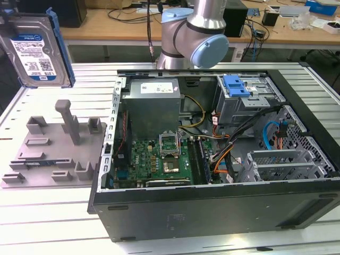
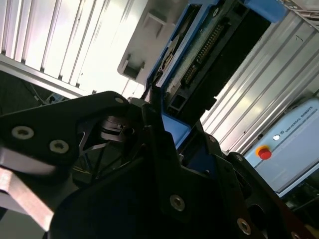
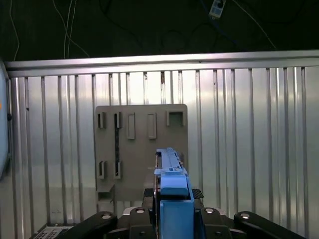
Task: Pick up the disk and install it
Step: 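Pick up the disk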
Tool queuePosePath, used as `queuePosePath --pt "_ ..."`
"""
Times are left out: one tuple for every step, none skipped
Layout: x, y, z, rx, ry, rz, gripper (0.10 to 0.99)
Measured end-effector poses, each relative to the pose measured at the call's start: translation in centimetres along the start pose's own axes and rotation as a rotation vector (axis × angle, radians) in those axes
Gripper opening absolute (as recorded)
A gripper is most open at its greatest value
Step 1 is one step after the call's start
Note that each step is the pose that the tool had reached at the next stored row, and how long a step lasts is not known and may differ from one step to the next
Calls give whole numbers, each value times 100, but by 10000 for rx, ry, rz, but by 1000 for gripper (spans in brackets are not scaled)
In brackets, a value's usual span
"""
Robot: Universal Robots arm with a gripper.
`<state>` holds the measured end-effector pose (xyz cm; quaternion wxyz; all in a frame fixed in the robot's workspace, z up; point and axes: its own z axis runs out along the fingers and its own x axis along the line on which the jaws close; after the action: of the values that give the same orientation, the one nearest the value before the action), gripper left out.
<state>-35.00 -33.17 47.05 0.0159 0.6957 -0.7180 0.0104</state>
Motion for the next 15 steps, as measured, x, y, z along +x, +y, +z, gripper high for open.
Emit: queuePosePath --pt "9 -60 -9 -12 1 -1 365" --pt "19 -118 -16 -22 1 -2 365" --pt "26 -157 -21 -28 2 -4 365" --pt "37 -233 -30 -41 1 -2 365" --pt "47 -296 -36 -51 2 -2 365" --pt "55 -341 -40 -60 3 -4 365" --pt "65 -403 -46 -71 3 -4 365" --pt "72 -446 -50 -78 3 -3 365" --pt "79 -491 -54 -85 3 -3 365" --pt "87 -536 -58 -92 3 -4 365" --pt "95 -587 -63 -101 3 -6 365" --pt "103 -633 -67 -110 3 -5 365" --pt "117 -719 -75 -126 4 -5 365" --pt "135 -804 -81 -140 5 -6 365" --pt "158 -892 -87 -151 4 -7 365"
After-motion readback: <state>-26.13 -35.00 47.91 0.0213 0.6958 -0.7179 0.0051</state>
